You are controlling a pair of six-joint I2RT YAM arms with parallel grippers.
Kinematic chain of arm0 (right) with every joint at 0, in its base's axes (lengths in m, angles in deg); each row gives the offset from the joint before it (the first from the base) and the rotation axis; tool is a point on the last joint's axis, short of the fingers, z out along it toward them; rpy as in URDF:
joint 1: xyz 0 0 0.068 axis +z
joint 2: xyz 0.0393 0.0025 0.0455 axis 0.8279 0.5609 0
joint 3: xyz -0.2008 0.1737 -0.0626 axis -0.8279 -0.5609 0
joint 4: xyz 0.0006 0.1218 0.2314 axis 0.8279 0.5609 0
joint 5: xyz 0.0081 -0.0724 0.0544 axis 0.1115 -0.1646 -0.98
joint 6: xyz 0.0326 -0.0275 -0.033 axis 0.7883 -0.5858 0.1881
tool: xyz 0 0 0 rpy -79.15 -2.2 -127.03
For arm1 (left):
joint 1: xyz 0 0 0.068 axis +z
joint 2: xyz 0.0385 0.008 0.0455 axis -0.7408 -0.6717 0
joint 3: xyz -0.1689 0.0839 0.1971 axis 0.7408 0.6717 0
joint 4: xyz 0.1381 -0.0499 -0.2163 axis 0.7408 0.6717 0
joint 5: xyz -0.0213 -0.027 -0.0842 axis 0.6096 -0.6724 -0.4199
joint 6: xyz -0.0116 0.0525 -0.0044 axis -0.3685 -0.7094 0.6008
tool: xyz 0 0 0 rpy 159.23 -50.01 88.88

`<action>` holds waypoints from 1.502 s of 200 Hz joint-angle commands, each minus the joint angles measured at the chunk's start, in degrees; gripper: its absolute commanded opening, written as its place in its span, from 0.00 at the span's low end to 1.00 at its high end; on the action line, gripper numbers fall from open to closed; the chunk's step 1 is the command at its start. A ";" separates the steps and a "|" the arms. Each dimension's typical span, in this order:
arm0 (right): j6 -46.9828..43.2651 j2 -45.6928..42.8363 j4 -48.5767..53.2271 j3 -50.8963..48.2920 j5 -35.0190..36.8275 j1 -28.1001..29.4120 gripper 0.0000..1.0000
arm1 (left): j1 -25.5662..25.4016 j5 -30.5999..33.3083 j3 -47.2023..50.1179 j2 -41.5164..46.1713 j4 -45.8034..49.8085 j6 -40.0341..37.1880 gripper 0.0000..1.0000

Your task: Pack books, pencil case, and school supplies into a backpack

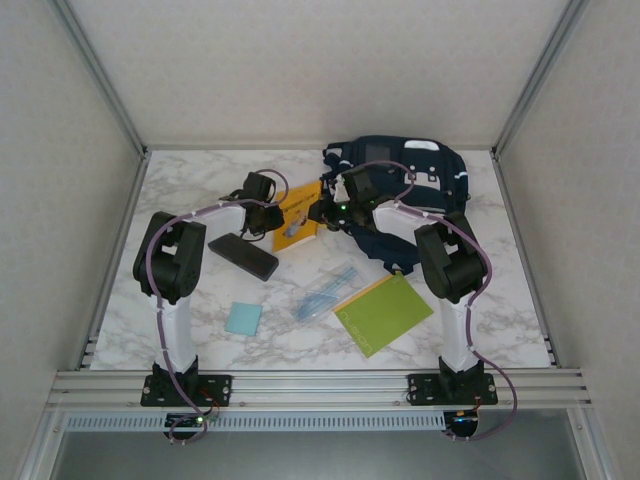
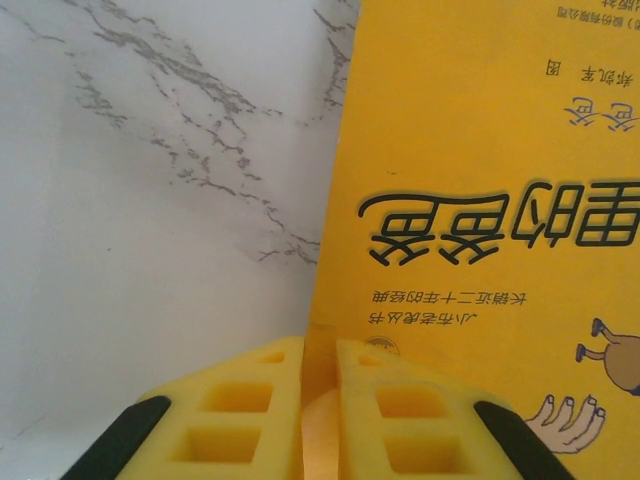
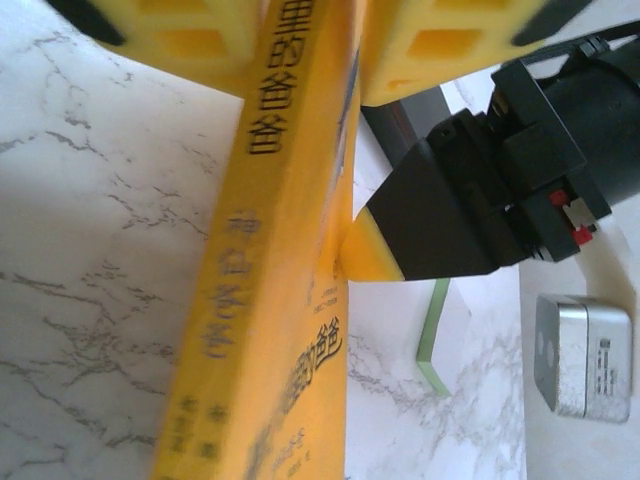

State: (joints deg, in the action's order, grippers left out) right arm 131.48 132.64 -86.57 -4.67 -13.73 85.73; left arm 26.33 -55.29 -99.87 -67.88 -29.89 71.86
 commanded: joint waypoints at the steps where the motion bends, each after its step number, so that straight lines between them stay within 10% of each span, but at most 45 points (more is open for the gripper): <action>1: -0.31 -0.30 -2.48 0.44 -1.81 1.23 0.18 | -1.75 -4.58 1.35 -3.09 3.52 0.92 0.13; 34: -1.64 -3.00 0.22 0.70 -1.23 0.59 0.00 | -1.14 -2.75 1.20 0.78 4.52 0.14 0.20; 87: -9.20 -12.11 13.44 4.33 -1.98 -1.27 0.00 | -0.08 -1.96 -2.60 10.63 6.92 -4.91 0.73; 125: -11.15 -20.45 16.60 2.23 -7.14 -5.10 0.00 | 1.59 -12.98 0.55 16.81 -2.80 -0.32 1.00; 217: 1.60 -29.95 -4.00 -7.56 -21.85 -10.82 0.00 | 1.23 -30.79 11.25 15.66 -46.04 27.53 1.00; 300: 6.00 -25.27 -11.69 -11.68 -23.34 -13.48 0.00 | -0.73 -33.24 13.12 12.30 -61.48 38.39 0.85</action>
State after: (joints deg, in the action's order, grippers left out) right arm 136.28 106.50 -92.32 -14.78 -35.33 74.41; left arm 25.80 -86.43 -87.52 -55.57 -84.77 106.81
